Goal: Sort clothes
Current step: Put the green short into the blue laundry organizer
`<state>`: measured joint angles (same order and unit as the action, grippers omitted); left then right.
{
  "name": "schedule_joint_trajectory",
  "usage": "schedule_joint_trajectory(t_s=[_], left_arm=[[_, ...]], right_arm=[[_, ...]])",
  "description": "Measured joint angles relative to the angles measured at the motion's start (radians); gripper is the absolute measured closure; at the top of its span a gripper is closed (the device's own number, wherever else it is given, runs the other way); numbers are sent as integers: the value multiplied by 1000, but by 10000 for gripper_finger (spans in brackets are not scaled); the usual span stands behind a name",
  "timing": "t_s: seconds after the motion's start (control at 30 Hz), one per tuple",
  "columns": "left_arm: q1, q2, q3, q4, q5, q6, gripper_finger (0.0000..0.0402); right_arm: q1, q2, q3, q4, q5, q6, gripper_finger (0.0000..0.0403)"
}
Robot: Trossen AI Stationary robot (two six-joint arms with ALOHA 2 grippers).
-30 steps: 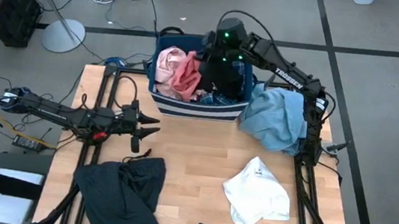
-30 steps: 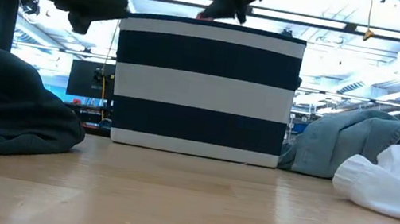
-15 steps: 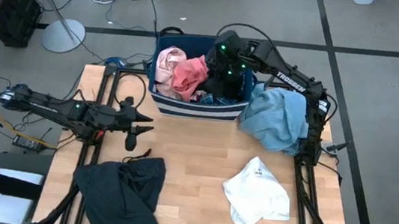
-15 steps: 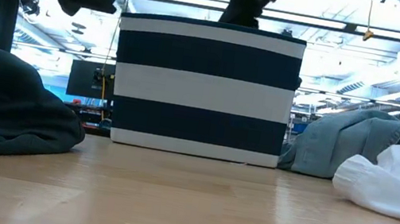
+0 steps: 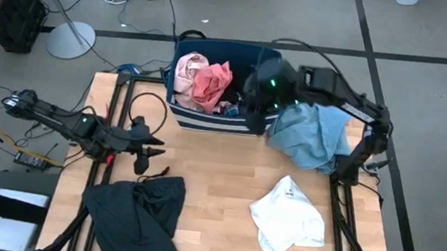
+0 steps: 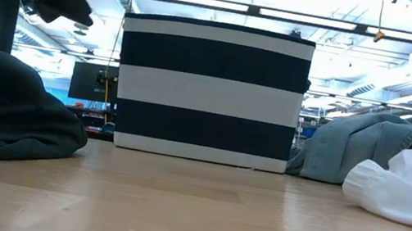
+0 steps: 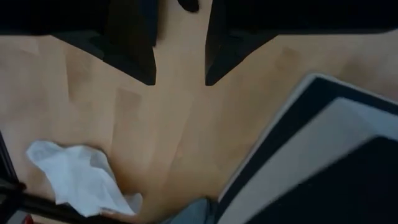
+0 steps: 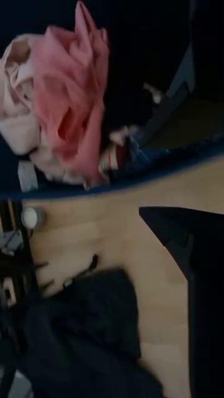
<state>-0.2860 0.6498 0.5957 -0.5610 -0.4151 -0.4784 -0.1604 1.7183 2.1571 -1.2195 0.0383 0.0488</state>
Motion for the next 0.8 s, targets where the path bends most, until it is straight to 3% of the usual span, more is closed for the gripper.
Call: schedule_joint_trajectory(t_s=[0.17,0.33,0.47,0.8], left_arm=[[-29,0,0,-62,19,-63,257],[-45,1,0,-109,47,-111,257],[-46,9,0,-135,129,-155,257],[-106,85,-1,-200,249,-265,257]], right_arm=[[149,-21,-26,-30,143,58,254],[259,-23,-164,10,216,136,255],[320,-23,-386,194,215,172,255],[416,-24,-960,893,225,339,255]])
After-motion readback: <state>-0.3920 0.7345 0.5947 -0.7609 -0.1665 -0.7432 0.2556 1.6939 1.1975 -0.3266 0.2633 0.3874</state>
